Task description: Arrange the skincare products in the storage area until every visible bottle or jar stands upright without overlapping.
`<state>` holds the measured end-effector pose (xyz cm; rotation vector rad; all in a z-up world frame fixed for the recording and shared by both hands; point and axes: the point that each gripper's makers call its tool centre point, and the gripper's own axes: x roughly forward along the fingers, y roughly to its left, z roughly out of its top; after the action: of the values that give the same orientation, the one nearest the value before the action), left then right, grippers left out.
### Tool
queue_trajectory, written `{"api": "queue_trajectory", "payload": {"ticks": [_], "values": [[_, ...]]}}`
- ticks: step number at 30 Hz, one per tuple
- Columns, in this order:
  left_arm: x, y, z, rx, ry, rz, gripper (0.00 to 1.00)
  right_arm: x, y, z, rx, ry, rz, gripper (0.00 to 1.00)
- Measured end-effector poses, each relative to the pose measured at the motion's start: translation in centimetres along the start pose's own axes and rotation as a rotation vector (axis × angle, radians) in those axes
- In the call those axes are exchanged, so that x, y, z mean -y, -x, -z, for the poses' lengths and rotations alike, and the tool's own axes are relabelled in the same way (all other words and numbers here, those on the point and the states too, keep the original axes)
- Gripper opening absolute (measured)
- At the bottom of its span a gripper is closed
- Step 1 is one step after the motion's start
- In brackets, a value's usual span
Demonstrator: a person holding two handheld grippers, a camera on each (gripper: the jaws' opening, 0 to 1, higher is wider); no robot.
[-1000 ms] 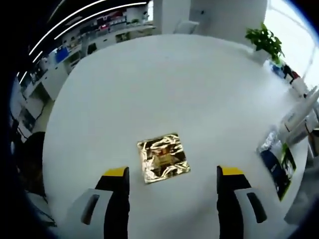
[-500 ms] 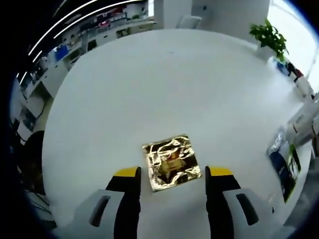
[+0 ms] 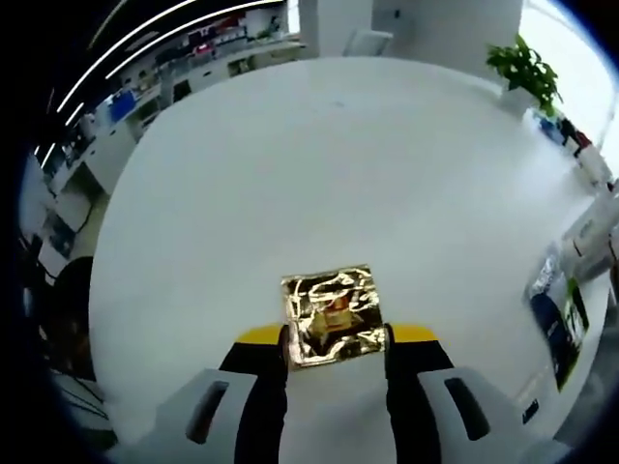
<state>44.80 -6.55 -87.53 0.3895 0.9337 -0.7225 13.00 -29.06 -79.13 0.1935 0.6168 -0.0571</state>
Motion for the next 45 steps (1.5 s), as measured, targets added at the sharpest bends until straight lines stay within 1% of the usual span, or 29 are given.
{"api": "queue_trajectory", "payload": {"ticks": [6,13,24,29,32,36,40,45], "values": [[-0.3,0.7,-0.9,0.030,0.005,-0.010,0.36,0.0,0.0,-0.1,0.003,0.000,-0.001,0.84],[-0.6,1.5,-1.2,0.048,0.013,-0.016,0.36,-0.1,0.0,-0.3,0.011,0.006,-0.006,0.84],[0.4,3.1,-1.3,0.068,0.021,-0.005,0.36,-0.1,0.2,-0.6,0.029,0.012,-0.013,0.83],[1.6,4.2,-0.8,0.091,0.046,0.009,0.36,-0.2,0.3,-0.8,0.043,0.017,-0.017,0.83],[2.5,4.9,0.1,0.098,0.061,0.019,0.36,-0.3,0.3,-0.8,0.046,0.020,-0.024,0.82],[3.4,6.0,1.0,0.106,0.081,0.023,0.36,-0.5,0.4,-0.9,0.051,0.029,-0.036,0.82],[3.9,6.8,1.5,0.119,0.093,0.024,0.36,-0.7,0.5,-1.0,0.058,0.035,-0.044,0.81],[5.1,8.4,2.0,0.149,0.110,0.024,0.36,-0.9,0.5,-1.1,0.066,0.038,-0.056,0.81]]}}
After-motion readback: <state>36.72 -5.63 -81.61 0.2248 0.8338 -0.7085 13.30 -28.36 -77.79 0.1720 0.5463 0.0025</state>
